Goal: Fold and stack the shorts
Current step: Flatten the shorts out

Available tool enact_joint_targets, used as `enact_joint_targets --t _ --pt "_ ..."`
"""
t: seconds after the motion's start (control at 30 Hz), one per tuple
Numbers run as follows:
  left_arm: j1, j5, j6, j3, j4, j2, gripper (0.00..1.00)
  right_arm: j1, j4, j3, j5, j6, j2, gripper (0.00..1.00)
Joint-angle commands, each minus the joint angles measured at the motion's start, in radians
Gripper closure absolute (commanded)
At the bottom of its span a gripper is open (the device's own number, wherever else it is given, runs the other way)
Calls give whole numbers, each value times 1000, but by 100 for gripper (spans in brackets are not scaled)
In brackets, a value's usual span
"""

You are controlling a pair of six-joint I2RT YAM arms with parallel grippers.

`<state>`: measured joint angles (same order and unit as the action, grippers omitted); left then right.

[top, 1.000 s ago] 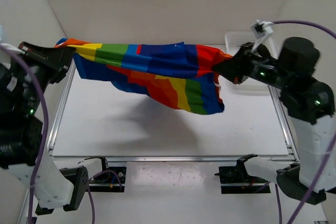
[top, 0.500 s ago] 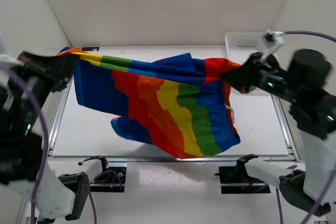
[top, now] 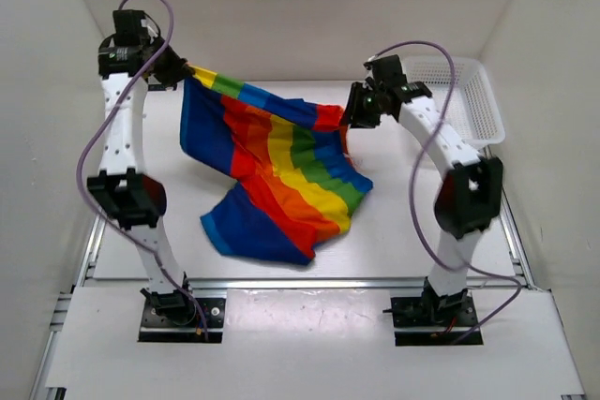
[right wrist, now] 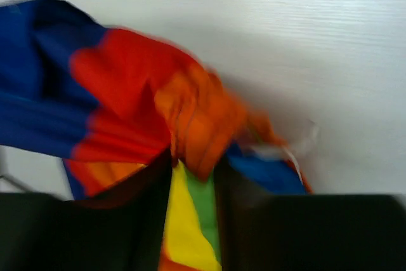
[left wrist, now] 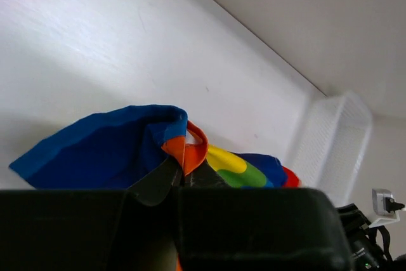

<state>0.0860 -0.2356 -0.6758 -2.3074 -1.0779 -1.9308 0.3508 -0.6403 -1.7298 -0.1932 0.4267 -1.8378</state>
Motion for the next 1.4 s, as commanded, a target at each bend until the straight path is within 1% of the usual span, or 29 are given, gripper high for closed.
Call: enact_joint_targets --t 0.0,0.03,0.07,0.13,0.2,0.27,0.37,0.4,0.47,0.53,0.57,0.63,0.67,0.7,0.73,0.8,0.83,0.87,1.07,1.1,1.17,1.23,1.27,1.33,1.37 --pt "12 130 44 -124 122 -32 90 -69 -44 -155 110 -13 -180 50" --pt "3 130 44 -141 122 -60 90 -78 -59 -187 97 -13 -208 42" --pt "-9 118 44 -152 122 -109 90 -78 -59 -227 87 1 -225 33" --pt "-20 108 53 -161 122 -140 90 -78 -59 -260 75 11 -261 33" --pt "-20 108 62 -161 122 -162 90 -78 -59 -280 64 24 -284 37" --pt "-20 98 73 -172 122 -184 90 -87 -59 -313 5 24 -316 38" --pt "-20 88 73 -153 122 -169 90 -87 -59 -353 -103 49 -369 38" --pt "-20 88 82 -143 122 -160 90 -64 -59 -367 -118 49 -370 36" --pt "-20 88 91 -113 122 -131 90 -49 -59 -376 -118 18 -379 36" --pt "-20 88 91 -93 122 -111 90 -33 -59 -376 -100 6 -388 33" --pt "-20 88 91 -69 122 -102 90 -24 -80 -390 -109 -9 -408 33" --pt "-20 108 91 -47 122 -89 90 -12 -126 -404 -69 -23 -417 33" --pt "-20 108 91 -26 122 -89 90 3 -154 -393 -42 -41 -417 30" --pt "-20 119 100 -17 122 -79 90 4 -154 -331 -7 -42 -402 25" --pt "-20 119 101 -17 122 -79 90 4 -154 -288 35 -42 -384 23" --pt "-20 130 110 -4 122 -70 90 4 -119 -203 35 -42 -322 23" --pt "-20 130 110 -4 122 -69 90 4 -102 -129 35 -42 -284 22" --pt "-20 130 110 -4 113 -59 90 4 -90 -102 35 -42 -270 22" --pt "-20 140 110 -4 104 -24 90 4 -79 -14 35 -31 -239 22" --pt "-20 140 110 -4 104 -23 90 4 -70 -2 22 -31 -239 19" --pt "-20 140 110 6 104 -23 90 13 -61 21 -26 0 -250 19" --pt "-20 140 101 6 95 -14 90 26 -61 48 -26 15 -239 18" --pt "-20 140 101 15 95 -14 90 27 -52 76 -16 24 -215 18" --pt "-20 140 101 16 95 -5 90 66 -1 148 41 35 -109 16" --pt "-20 140 101 16 95 -5 90 76 14 221 53 35 -72 15"
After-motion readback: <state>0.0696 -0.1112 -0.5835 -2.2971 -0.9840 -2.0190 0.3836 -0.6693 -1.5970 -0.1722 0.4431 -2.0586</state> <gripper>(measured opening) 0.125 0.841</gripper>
